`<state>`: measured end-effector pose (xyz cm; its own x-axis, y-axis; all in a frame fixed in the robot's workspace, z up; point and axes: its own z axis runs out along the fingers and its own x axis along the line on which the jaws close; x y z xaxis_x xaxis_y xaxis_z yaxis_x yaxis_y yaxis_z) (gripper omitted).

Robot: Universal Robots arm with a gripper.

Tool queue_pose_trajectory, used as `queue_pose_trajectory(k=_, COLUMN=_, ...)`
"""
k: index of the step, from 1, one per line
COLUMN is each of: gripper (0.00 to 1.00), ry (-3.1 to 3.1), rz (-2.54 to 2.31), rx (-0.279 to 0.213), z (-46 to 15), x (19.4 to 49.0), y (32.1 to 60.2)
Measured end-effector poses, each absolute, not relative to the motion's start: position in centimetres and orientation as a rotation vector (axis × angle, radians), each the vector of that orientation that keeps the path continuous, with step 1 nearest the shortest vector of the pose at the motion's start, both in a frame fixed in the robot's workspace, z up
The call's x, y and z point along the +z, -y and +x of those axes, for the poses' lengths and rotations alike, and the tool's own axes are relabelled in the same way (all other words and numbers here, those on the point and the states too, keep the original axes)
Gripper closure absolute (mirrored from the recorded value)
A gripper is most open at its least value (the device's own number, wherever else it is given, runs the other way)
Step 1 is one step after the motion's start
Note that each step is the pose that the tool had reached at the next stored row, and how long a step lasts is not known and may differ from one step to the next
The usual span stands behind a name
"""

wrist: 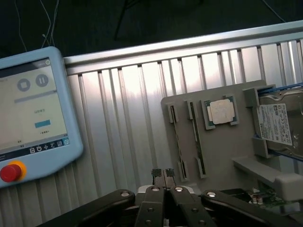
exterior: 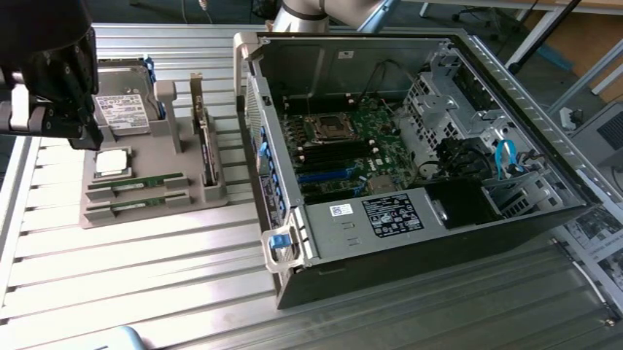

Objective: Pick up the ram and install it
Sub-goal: 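Pick up the ram and move it above insertion slot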

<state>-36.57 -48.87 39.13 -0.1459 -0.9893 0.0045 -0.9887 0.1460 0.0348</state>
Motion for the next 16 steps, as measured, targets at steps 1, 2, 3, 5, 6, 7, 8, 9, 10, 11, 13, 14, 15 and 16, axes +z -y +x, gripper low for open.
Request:
queue_pose_trajectory(k=1, gripper=0.89, ry=2.354, rz=2.041, rx=-0.037, z=-36.57, x=39.13, y=48.87)
queue_pose_trajectory(k=2, gripper=0.89, ry=2.349, rz=2.046, rx=-0.036, z=-36.57, x=39.13, y=48.87)
queue_pose_trajectory(k=3, gripper=0.89, ry=2.346, rz=2.050, rx=-0.036, z=-36.57, x=39.13, y=48.87)
queue_pose_trajectory(k=5, gripper=0.89, ry=2.335, rz=2.061, rx=-0.036, z=-36.57, x=39.13, y=48.87)
queue_pose_trajectory(k=6, gripper=0.89, ry=2.330, rz=2.067, rx=-0.036, z=-36.57, x=39.13, y=48.87)
queue_pose_trajectory(k=7, gripper=0.89, ry=2.324, rz=2.074, rx=-0.035, z=-36.57, x=39.13, y=48.87)
queue_pose_trajectory(k=8, gripper=0.89, ry=2.319, rz=2.079, rx=-0.035, z=-36.57, x=39.13, y=48.87)
queue_pose_trajectory(k=9, gripper=0.89, ry=2.315, rz=2.084, rx=-0.035, z=-36.57, x=39.13, y=48.87)
queue_pose_trajectory(k=10, gripper=0.89, ry=2.305, rz=2.094, rx=-0.035, z=-36.57, x=39.13, y=48.87)
queue_pose_trajectory(k=11, gripper=0.89, ry=2.301, rz=2.099, rx=-0.035, z=-36.57, x=39.13, y=48.87)
queue_pose_trajectory(k=13, gripper=0.89, ry=2.290, rz=2.110, rx=-0.034, z=-36.57, x=39.13, y=48.87)
queue_pose_trajectory(k=14, gripper=0.89, ry=2.283, rz=2.118, rx=-0.034, z=-36.58, x=39.13, y=48.87)
queue_pose_trajectory(k=15, gripper=0.89, ry=2.278, rz=2.123, rx=-0.034, z=-36.57, x=39.13, y=48.87)
queue_pose_trajectory(k=16, gripper=0.89, ry=2.273, rz=2.128, rx=-0.034, z=-36.57, x=39.13, y=48.87)
